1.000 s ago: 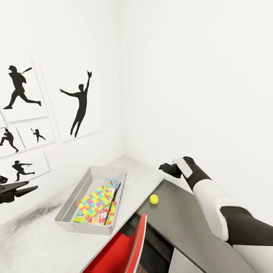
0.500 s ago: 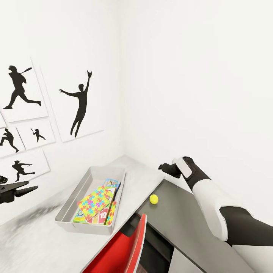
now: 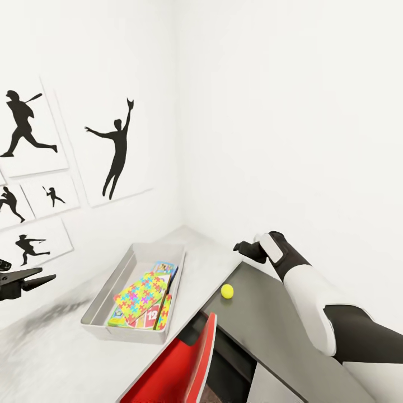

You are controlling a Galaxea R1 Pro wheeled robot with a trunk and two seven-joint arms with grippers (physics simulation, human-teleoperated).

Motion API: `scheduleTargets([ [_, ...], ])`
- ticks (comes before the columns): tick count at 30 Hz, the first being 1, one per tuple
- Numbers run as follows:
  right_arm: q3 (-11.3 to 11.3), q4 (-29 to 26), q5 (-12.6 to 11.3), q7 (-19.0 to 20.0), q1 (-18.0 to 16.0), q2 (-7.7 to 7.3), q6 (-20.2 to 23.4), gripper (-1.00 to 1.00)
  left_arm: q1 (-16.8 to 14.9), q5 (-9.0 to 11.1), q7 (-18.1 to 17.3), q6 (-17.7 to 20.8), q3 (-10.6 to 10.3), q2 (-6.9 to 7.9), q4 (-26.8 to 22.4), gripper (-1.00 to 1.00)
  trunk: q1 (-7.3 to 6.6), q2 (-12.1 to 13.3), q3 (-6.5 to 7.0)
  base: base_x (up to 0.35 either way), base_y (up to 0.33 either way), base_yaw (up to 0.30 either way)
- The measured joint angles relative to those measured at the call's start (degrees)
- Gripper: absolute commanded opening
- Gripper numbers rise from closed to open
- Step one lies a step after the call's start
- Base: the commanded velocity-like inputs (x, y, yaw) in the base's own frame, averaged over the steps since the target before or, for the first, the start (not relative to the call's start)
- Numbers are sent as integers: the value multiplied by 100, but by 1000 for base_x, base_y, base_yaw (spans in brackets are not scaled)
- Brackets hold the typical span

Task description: Put all the toys in the child's room - the three board games (two on the bed and one on the table), the two jigsaw puzzles on the table, and the tennis ball on the table - inside the toy box on the table in the child's room.

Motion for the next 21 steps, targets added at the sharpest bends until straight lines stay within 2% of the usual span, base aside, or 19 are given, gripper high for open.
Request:
scheduleTargets([
  [7, 12, 5, 1, -3, 1, 3, -4, 100, 0, 0, 0, 0, 0, -4, 0, 100, 0, 0, -66, 0, 0, 0],
  [17, 399, 5, 7, -11, 1, -29, -28, 100, 0, 0, 0, 0, 0, -1, 0, 100, 0, 0, -160, 0, 0, 0],
  [21, 459, 5, 6, -12, 1, -31, -36, 100, 0, 0, 0, 0, 0, -2, 0, 100, 0, 0, -198, 0, 0, 0],
])
